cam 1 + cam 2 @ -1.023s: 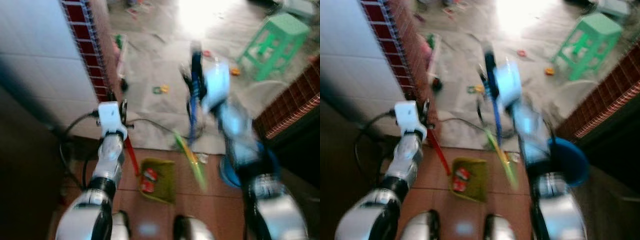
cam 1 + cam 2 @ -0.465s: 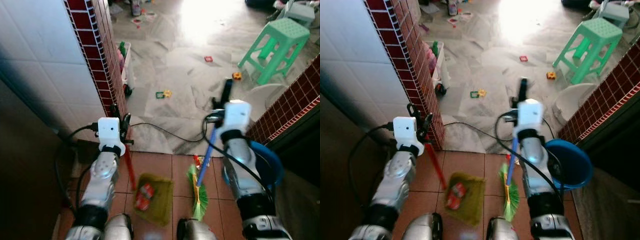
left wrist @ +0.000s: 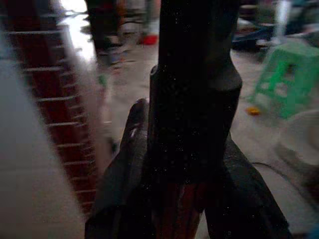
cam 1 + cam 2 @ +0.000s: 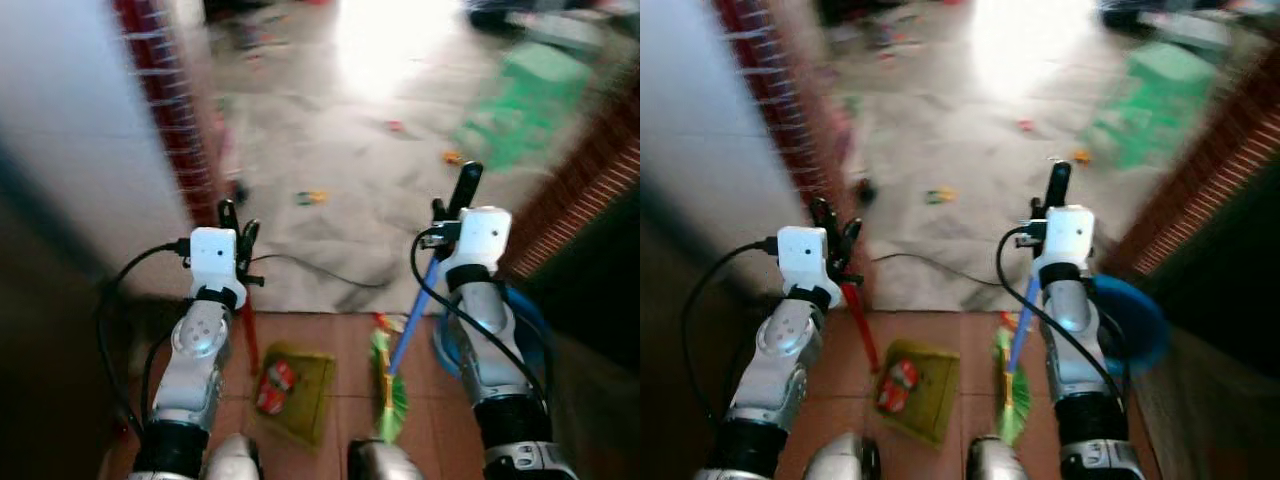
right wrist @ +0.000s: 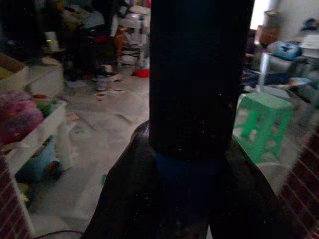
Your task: Sweep floor
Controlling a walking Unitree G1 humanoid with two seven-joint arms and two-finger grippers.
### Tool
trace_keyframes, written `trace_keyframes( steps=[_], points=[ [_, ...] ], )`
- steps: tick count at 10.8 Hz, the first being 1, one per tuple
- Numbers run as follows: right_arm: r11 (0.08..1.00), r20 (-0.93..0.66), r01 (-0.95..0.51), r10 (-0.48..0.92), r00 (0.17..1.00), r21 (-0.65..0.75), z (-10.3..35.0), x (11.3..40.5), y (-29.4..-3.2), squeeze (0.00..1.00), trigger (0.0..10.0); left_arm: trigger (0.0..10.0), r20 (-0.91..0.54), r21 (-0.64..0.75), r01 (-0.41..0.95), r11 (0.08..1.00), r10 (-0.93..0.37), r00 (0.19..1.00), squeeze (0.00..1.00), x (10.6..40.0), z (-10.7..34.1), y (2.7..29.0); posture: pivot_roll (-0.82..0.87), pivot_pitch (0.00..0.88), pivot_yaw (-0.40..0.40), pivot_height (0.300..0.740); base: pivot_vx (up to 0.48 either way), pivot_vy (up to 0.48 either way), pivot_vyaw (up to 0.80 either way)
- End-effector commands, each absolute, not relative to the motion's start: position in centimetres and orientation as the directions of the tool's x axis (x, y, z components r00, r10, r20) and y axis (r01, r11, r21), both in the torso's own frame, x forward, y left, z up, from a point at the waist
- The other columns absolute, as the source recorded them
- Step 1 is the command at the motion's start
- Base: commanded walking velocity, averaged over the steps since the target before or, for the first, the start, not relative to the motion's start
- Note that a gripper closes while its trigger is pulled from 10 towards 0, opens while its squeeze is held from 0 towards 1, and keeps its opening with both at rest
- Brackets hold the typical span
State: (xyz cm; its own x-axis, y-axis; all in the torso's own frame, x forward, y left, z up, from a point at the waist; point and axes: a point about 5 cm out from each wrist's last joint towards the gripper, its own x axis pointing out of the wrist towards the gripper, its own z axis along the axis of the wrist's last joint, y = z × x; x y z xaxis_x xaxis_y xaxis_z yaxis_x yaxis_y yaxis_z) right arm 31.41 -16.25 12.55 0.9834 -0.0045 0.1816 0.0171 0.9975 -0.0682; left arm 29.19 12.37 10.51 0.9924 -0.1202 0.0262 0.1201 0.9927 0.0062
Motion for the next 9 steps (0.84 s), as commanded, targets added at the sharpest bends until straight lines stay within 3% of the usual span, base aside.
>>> trace_keyframes(
  steps=[1,3,9],
  points=[
    [0.998,0.198,0.024,-0.011,0.98,-0.066,13.07,31.32,-16.41,0.0,10.0,10.0,0.063,-0.008,0.148,0.989,-0.147,0.987,0.0,29.01,11.43,12.0,0.01,0.026,-0.013,0.74,0.0,0.0,-0.78],
    [0.998,0.179,0.026,-0.016,0.984,-0.053,12.79,31.18,-16.7,0.0,10.0,10.0,0.049,-0.02,0.156,0.988,-0.155,0.987,0.0,28.9,11.52,11.89,0.01,0.036,-0.02,0.74,0.0,0.0,0.0],
    [0.999,0.174,0.005,0.004,0.985,-0.053,13.14,31.5,-16.72,0.0,10.0,10.0,0.044,-0.07,0.183,0.981,-0.181,0.983,0.0,28.84,11.97,11.46,0.0,0.042,-0.029,0.74,0.0,0.0,-0.78]
  ],
)
